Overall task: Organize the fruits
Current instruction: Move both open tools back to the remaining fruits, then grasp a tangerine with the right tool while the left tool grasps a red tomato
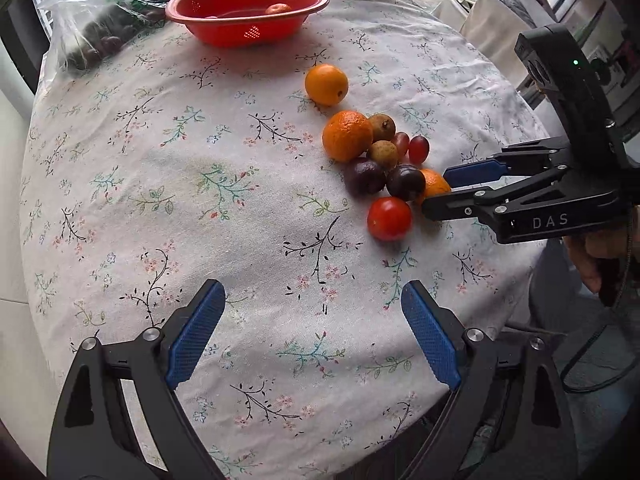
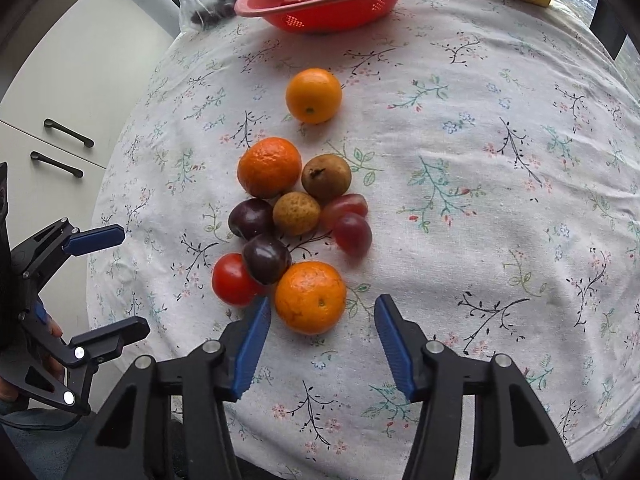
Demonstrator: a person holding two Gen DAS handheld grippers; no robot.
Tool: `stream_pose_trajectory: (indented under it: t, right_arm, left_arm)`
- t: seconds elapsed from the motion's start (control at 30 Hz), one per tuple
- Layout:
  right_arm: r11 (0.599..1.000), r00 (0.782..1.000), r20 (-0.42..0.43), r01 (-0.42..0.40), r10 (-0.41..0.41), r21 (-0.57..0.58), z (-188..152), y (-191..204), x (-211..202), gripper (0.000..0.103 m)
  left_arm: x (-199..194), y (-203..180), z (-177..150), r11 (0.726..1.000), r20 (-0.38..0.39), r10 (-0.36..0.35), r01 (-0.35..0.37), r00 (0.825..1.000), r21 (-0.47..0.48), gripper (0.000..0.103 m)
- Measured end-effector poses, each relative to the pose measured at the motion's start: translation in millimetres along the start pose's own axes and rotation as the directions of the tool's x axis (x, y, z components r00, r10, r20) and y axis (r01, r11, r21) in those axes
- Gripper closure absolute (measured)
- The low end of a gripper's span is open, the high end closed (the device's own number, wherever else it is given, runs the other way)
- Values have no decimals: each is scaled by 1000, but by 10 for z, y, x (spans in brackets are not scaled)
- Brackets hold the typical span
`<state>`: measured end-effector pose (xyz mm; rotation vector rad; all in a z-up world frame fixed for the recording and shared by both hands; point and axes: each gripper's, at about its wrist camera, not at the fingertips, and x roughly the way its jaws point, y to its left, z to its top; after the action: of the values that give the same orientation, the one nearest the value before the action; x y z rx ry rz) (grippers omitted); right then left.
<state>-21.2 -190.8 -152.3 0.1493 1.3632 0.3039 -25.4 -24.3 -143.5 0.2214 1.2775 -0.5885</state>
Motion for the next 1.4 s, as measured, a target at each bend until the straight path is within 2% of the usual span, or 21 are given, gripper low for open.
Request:
stream_pose_trajectory:
  t: [0.27,0.53,1.07,1.17,1.3,1.4]
  right_arm:
    - [999,1000,-2,-2,2,-48,60,47,73,51]
    - [997,1000,-17,-23,22,-75,45,59,82,64]
    - [999,999,2,-41,41,3,8,-210,-108,64]
    - [999,999,-2,-41,41,8,-11,-235,-100,64]
    - [999,999,0,-40,40,14,-24,-269,-116,64]
    - [999,999,3,-37,37,19,-25,-283,-128,64]
  left_arm:
    - [49,-32,40,1000,-7,-5,5,1000,4,13]
    - [166,-116,148,1000,-17,-13,14,1000,21,13]
    - [501,-373,460,996,-41,-46,48,998,68,13]
    - [550,-405,480,996,-43,-47,50,998,77,15]
    - [594,-432,504,995,-44,-48,51,998,83,32]
    - [608,-446,522,995,-40,-46,50,998,89,37]
